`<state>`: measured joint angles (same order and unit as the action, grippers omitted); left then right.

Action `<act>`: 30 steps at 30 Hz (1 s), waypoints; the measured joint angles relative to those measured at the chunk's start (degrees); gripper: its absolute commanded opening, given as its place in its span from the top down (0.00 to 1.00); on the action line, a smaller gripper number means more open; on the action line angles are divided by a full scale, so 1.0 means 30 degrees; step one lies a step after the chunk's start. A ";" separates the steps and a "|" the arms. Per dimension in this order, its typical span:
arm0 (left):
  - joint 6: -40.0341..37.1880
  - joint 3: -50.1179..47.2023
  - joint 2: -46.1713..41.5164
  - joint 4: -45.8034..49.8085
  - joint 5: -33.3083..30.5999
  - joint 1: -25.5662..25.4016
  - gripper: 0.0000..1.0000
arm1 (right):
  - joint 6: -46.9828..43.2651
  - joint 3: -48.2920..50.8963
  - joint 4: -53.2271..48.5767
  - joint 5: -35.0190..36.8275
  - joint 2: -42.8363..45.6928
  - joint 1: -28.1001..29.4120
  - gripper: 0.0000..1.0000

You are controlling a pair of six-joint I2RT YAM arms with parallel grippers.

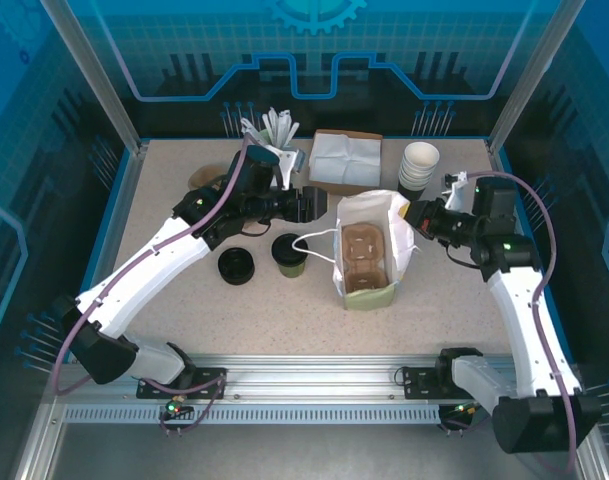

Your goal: Pack the takeout coffee

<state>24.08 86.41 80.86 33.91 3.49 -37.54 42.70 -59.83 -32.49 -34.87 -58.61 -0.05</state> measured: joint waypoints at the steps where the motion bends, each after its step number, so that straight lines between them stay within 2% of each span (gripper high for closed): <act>1: 0.0000 -0.0015 0.0000 0.0007 0.0000 0.0000 0.29 | 0.0007 -0.0058 -0.0073 0.0131 -0.0437 0.0000 0.92; 5: -0.0007 -0.0036 0.0000 0.0022 0.0000 0.0117 0.29 | -0.0175 -0.0823 -0.0794 0.0954 -0.2237 0.0000 0.70; 11: -0.0051 -0.0036 0.0000 0.0146 -0.0124 0.0372 0.29 | -0.1749 -0.3424 -0.3206 0.3089 -0.3016 0.0000 0.50; 16: -0.0335 -0.0036 0.0000 0.0750 -0.0605 0.0393 0.28 | -0.3796 -0.6455 -0.5952 0.5588 -0.3453 0.0044 0.43; 21: -0.1122 -0.0372 -0.0058 0.0940 -0.1268 0.0393 0.23 | -0.5748 -0.9158 -0.8218 0.7963 -0.4444 0.1158 0.41; 30: -0.1639 -0.4357 -0.0182 0.0889 -0.2608 0.0466 0.12 | -0.8225 -1.1220 -0.9187 0.8531 -0.4809 0.1537 0.41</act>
<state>19.16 73.34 80.31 36.58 -4.34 -36.14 18.02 -93.49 -60.05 -9.28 -73.03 4.56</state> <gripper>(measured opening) 0.858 0.589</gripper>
